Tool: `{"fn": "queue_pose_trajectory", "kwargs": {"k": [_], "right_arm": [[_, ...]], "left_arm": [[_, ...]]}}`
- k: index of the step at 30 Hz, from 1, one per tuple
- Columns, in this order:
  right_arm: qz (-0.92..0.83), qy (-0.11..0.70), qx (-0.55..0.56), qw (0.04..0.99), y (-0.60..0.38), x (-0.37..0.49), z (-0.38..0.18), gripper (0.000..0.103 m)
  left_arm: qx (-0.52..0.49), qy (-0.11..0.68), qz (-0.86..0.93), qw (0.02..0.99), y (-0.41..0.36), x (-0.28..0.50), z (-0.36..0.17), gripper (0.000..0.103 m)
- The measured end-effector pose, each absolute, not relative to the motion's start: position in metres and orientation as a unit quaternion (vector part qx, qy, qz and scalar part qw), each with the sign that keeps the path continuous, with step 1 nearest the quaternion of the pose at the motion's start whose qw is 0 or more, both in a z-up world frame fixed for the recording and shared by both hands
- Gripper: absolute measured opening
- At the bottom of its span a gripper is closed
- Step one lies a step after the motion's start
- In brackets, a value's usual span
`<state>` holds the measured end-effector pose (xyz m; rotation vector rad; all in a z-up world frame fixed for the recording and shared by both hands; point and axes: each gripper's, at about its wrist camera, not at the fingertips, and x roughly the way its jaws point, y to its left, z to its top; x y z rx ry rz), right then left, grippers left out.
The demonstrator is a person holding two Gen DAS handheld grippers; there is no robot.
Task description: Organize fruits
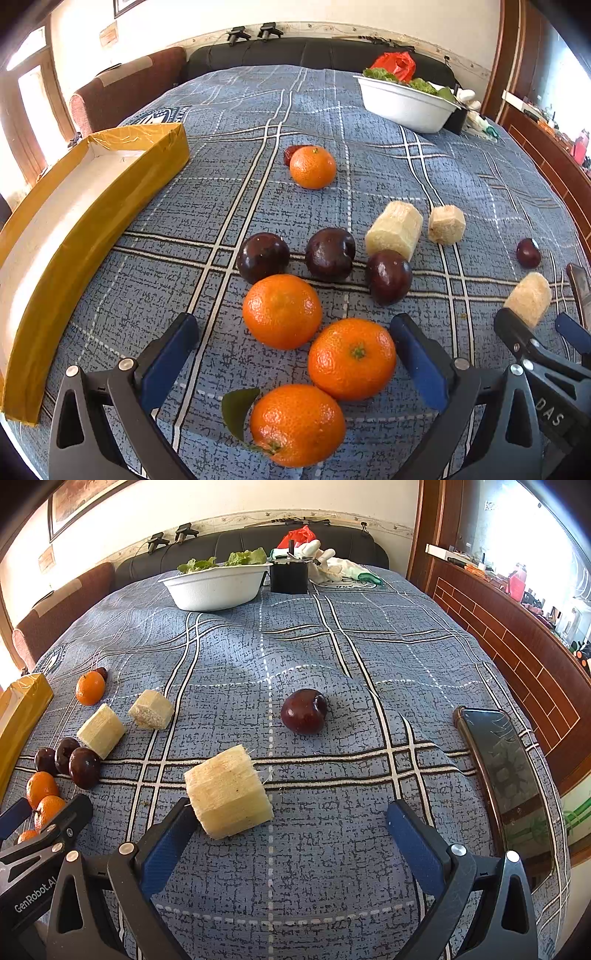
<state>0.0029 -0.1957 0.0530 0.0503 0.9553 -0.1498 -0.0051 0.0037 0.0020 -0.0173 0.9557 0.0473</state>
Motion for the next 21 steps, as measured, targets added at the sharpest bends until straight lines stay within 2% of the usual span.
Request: {"fn": "queue_pose_trajectory", "kwargs": {"k": [10,13,15,18,21], "right_arm": [[-0.067,0.462,0.028,0.884,-0.196,0.004,0.053,0.103],[-0.081,0.478,0.037,0.874,-0.197,0.007,0.055,0.103],[-0.09,0.489,0.04,0.867,-0.196,0.01,0.055,0.103],[-0.091,0.494,0.041,0.864,-0.196,0.012,0.055,0.103],[-0.094,0.493,0.042,0.864,-0.196,0.013,0.055,0.103]], "left_arm": [[0.035,0.488,-0.066,0.869,0.007,-0.018,0.004,0.103],[0.005,0.496,-0.089,0.864,0.02,-0.025,0.01,0.102],[-0.019,0.48,-0.095,0.872,0.034,-0.036,0.019,0.095],[-0.028,0.431,-0.092,0.897,0.056,-0.058,0.045,0.093],[-0.025,0.346,-0.082,0.934,0.084,-0.088,0.089,0.092]]}}
